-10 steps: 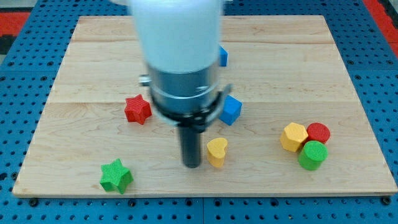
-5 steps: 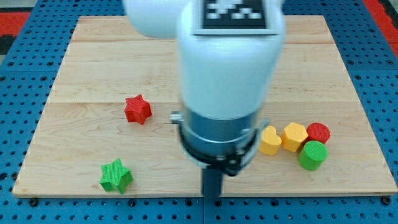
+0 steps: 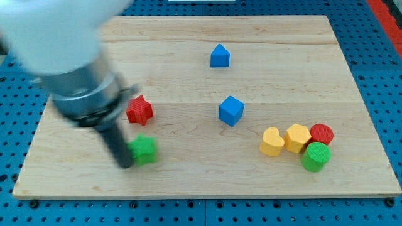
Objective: Move the heart and the green star close to each other
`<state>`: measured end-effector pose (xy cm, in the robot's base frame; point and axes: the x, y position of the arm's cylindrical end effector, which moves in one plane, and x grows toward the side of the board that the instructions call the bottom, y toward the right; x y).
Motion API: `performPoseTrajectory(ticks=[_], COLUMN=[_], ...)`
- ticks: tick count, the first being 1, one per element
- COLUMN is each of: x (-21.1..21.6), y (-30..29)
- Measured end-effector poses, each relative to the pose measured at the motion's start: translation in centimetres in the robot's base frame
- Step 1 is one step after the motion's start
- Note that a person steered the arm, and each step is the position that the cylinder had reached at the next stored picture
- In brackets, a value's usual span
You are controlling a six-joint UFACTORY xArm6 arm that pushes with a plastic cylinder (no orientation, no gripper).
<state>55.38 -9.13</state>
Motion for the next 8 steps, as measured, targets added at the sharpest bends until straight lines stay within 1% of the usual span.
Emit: performPoseTrajectory(ticks=[1, 2, 3, 4, 6, 8], x=[-1.6, -2.0, -2.9, -3.4, -4.6, -6.7], y=[7.0, 2.7, 2.4, 7.6, 4.2, 9.6])
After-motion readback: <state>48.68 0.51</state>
